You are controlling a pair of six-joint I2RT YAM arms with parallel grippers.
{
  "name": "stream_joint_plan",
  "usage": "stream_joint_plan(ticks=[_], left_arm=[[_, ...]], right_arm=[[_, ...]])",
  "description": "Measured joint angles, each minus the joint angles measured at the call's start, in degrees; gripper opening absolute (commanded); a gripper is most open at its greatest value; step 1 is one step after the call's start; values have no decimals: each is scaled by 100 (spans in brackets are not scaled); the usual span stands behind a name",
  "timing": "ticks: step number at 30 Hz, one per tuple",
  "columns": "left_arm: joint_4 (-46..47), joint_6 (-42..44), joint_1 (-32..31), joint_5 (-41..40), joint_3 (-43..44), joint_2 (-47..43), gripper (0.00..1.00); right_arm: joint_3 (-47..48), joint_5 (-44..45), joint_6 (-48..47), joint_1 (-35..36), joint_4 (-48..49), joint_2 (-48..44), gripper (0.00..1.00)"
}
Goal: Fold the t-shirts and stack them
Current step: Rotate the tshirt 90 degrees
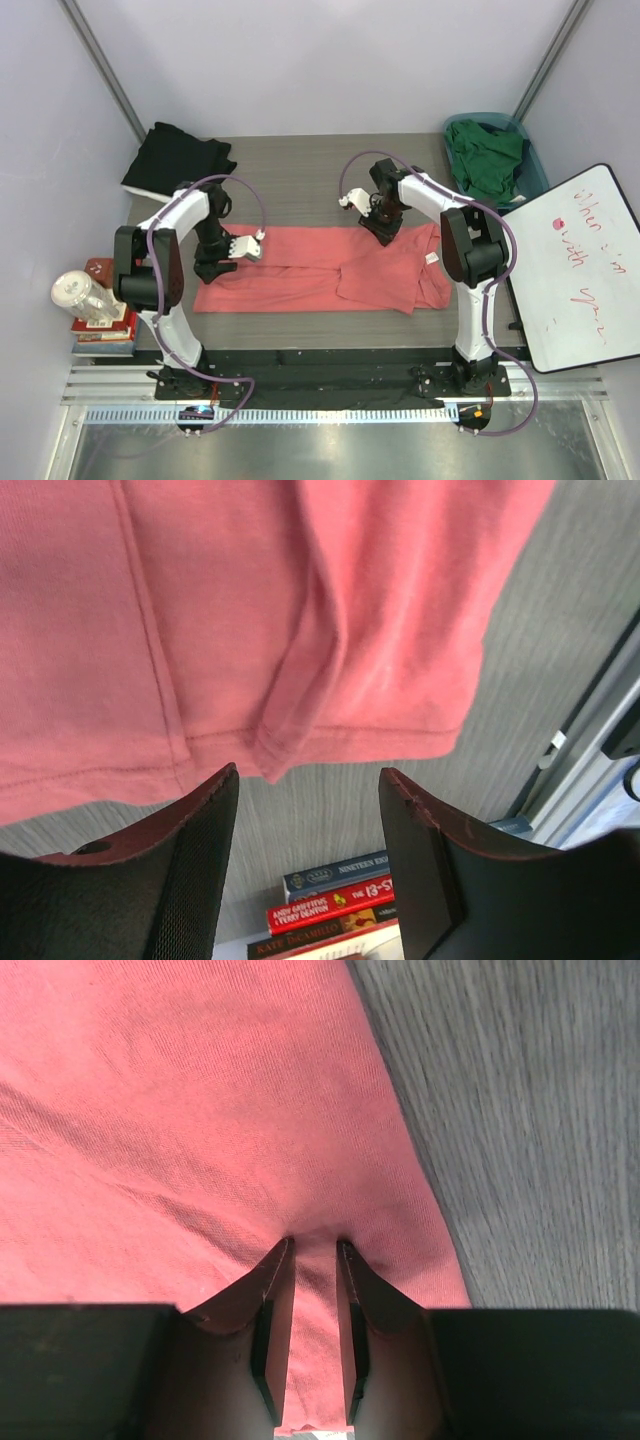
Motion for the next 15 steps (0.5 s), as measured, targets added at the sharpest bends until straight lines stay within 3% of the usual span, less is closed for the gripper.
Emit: stream_joint_plan(ticks=[15], left_arm=[[417,-103,0,-109,184,647,59]], right_arm=[[4,-24,37,-15,11,9,25]])
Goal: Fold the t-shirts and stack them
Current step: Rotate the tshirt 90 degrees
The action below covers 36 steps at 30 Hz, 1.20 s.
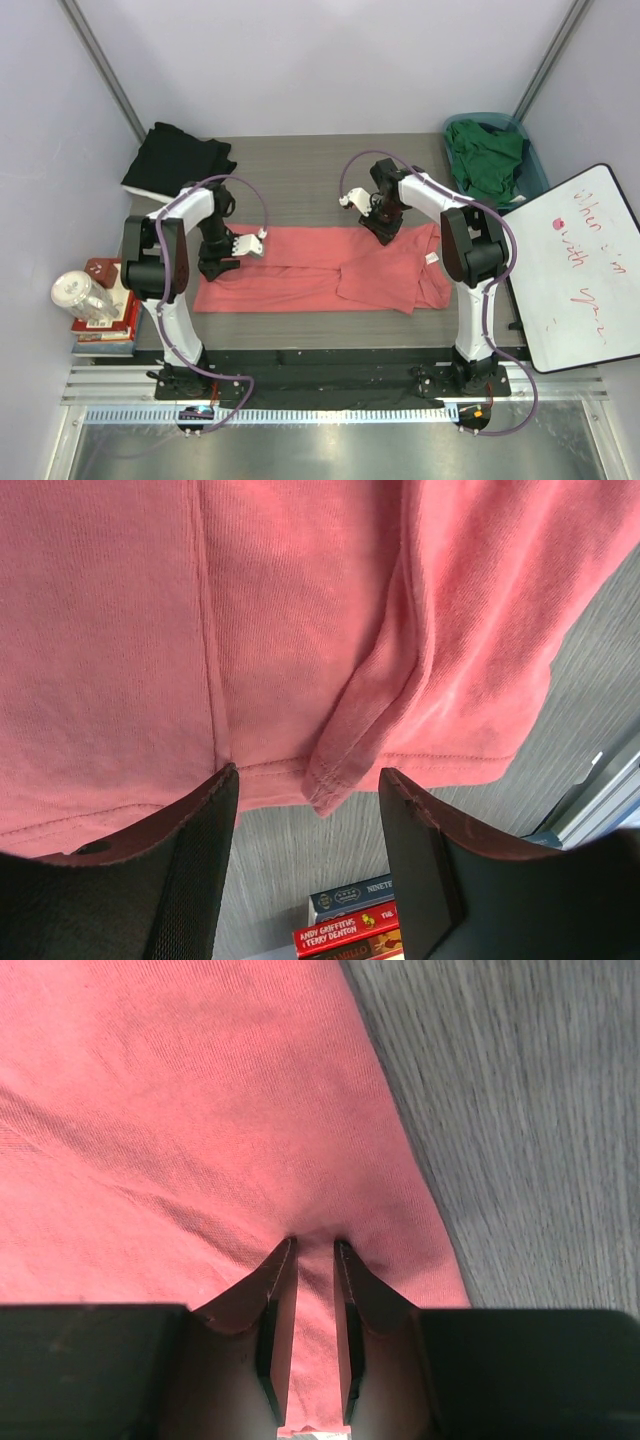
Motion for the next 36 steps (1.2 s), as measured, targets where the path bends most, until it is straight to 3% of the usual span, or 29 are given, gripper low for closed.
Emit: stream_joint_plan(ticks=[7,16,20,36], left_arm=[[0,-2,0,-68,24,125,55],[-4,-28,2,-203,24,197,10],[-15,-44,2,-232,39,227,1],[-570,-42,0,-586,866,313,1]], right_arm=[[76,-2,24,-4,-13,59,23],[129,-9,42,-4,-20,87,22],[129,-9,42,-7,-17,90,22],[136,-22,44,-7,-4,98,21]])
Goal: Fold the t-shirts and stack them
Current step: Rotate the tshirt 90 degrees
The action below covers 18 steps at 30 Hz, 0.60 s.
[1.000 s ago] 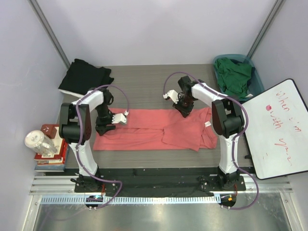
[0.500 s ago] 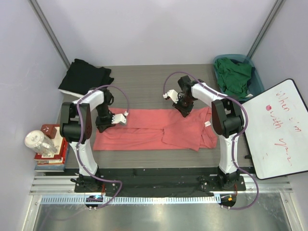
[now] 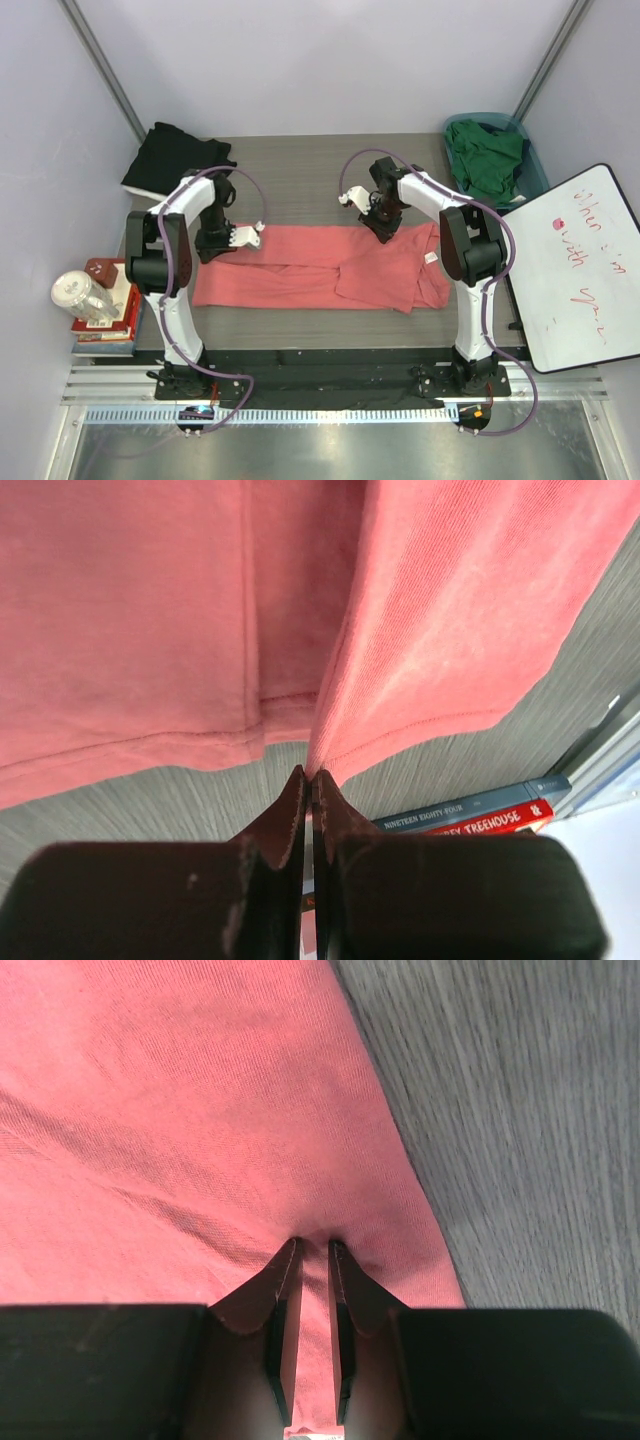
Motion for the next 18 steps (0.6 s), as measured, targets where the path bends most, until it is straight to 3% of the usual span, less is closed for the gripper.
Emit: stream_joint_plan(ticks=[11,16,18], left_arm=[[-33,24,-2,-487,-33,361,17],[-35,26,-22,-658,-216,361,11],[-39,26,-28,-737,-304,361,21]], right_arm=[[0,0,0,0,4,0,21],[0,2,0,0,4,0,21],[0,2,0,2,4,0,22]])
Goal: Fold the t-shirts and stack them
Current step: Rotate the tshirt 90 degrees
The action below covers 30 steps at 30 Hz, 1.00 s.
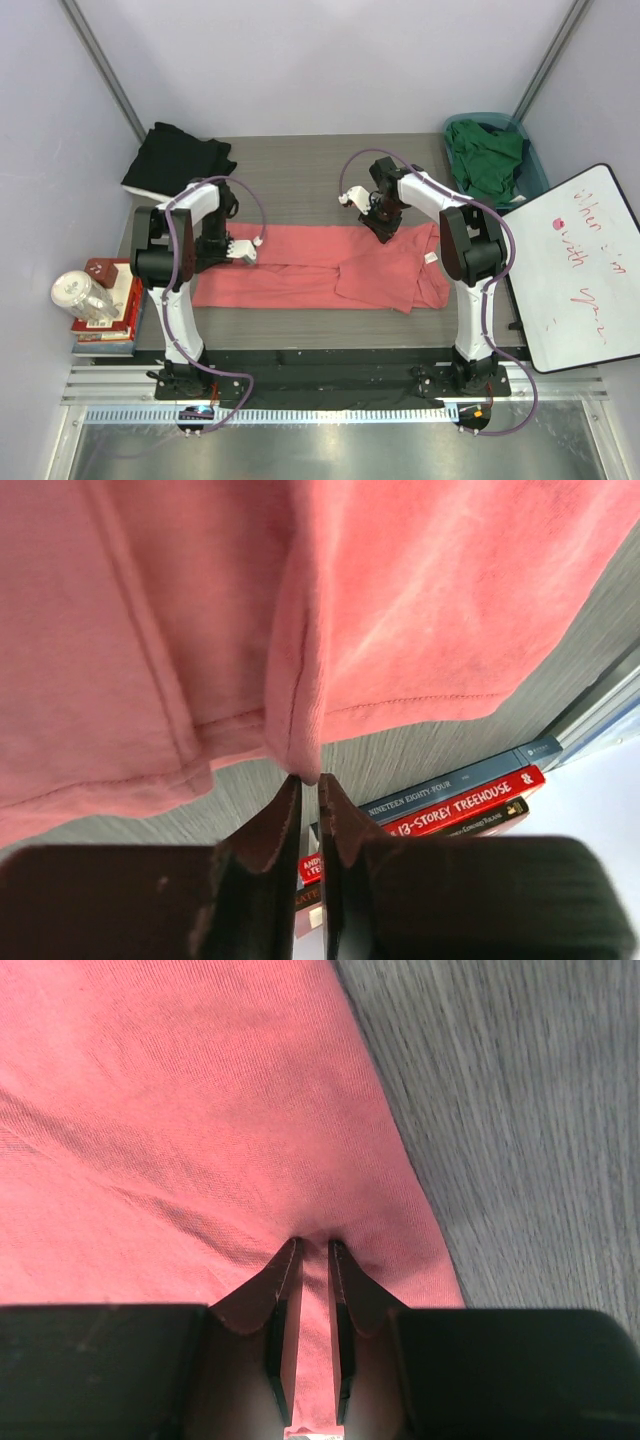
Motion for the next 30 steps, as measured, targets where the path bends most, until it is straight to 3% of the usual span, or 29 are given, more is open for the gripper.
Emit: stream_joint_plan(ticks=[1,2,4,5,9,13,19,25,30], left_arm=[[-2,4,-4,-17,-17,0,25],[-11,-4,-7,-22,-20,0,36],[-46,-20,-7,13,66,2,48],[-92,-48,-4,66,223,22,60],[-127,-214,9,509,1502,94,73],[35,-385,-9,940,2586,63,75],[20,-525,-140,1058,2404,4,75],[-68,-680,-240,1060,2238,-7,74],[-55,-841,-243,1054,2181,-177,74]], right_arm=[[0,0,0,-2,0,0,22],[0,2,0,0,0,0,23],[0,2,0,-2,0,0,25],[-2,4,2,0,4,-2,27],[-57,22,37,0,42,-44,33],[-184,63,81,0,120,-157,30],[-527,284,81,-39,299,-516,8],[-684,693,59,-219,555,-393,6],[201,1172,31,-297,686,212,5]])
